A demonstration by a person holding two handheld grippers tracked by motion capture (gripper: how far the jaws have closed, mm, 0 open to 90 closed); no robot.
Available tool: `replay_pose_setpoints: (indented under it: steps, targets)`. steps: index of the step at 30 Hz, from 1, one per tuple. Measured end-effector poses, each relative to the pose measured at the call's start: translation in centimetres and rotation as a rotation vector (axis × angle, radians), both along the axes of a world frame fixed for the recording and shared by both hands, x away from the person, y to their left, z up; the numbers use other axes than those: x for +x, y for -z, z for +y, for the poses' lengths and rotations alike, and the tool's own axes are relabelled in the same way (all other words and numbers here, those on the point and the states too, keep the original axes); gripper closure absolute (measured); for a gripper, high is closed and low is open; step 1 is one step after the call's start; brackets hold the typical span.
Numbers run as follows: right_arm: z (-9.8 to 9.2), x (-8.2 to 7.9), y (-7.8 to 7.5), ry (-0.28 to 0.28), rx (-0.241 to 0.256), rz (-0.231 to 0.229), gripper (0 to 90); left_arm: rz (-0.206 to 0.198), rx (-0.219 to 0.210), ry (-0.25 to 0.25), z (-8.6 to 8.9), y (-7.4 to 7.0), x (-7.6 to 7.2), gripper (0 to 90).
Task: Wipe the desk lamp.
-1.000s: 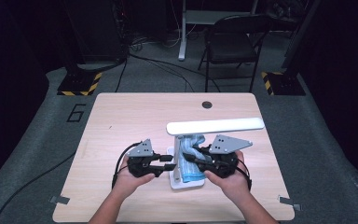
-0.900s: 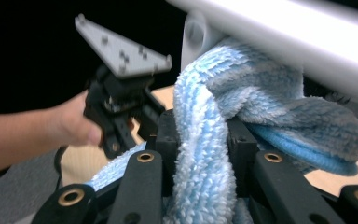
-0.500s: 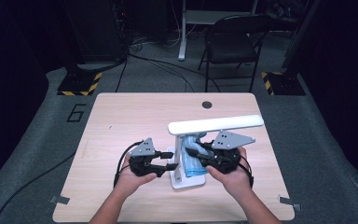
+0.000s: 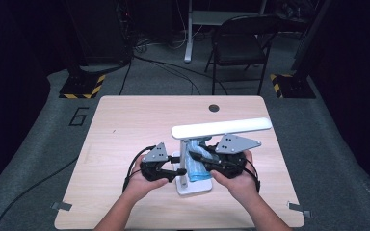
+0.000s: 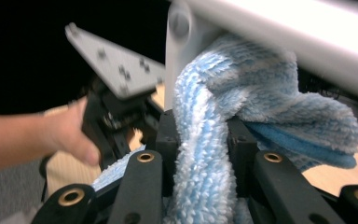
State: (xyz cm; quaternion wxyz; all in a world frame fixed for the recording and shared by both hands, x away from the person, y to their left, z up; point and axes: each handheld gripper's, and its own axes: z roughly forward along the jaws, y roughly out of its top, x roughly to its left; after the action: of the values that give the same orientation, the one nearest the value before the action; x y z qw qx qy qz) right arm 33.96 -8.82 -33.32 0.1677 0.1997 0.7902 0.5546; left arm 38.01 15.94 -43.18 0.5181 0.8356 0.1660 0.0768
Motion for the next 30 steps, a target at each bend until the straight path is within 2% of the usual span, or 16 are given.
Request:
replay_pose_setpoints:
  steps: [5, 11, 15, 16, 18, 22, 25, 30]
  targets:
    - [-0.4, -0.4, -1.2, 0.007, 0.048, -0.012, 71.9, 0.000, 0.004, 0.004, 0.0, 0.0, 0.0, 52.2]
    - [-0.3, 0.0, -0.5, -0.001, 0.051, 0.008, 72.6, -0.001, 0.004, -0.005, -0.1, 0.0, 0.0, 52.2]
    - [0.0, 0.4, 0.7, -0.004, 0.004, 0.031, 72.8, 0.016, 0.002, 0.000, -0.2, 0.0, -0.1, 52.2]
    - [0.1, 0.5, 1.0, -0.001, -0.007, 0.037, 72.8, 0.003, 0.010, -0.001, -0.2, 0.0, -0.1, 52.2]
    - [0.2, 0.6, 1.7, 0.005, -0.037, 0.045, 72.8, 0.014, 0.008, -0.002, -0.3, 0.0, -0.2, 52.2]
    - [0.5, 0.7, 2.8, 0.011, -0.072, 0.061, 72.8, -0.001, 0.012, -0.006, -0.3, 0.0, -0.1, 52.2]
    - [0.5, 0.7, 3.0, 0.016, -0.067, 0.071, 72.7, 0.000, 0.011, -0.006, -0.3, 0.0, -0.1, 52.2]
    - [0.5, 0.5, 2.4, 0.014, -0.050, 0.070, 72.6, 0.011, 0.003, -0.010, -0.2, 0.0, -0.1, 52.2]
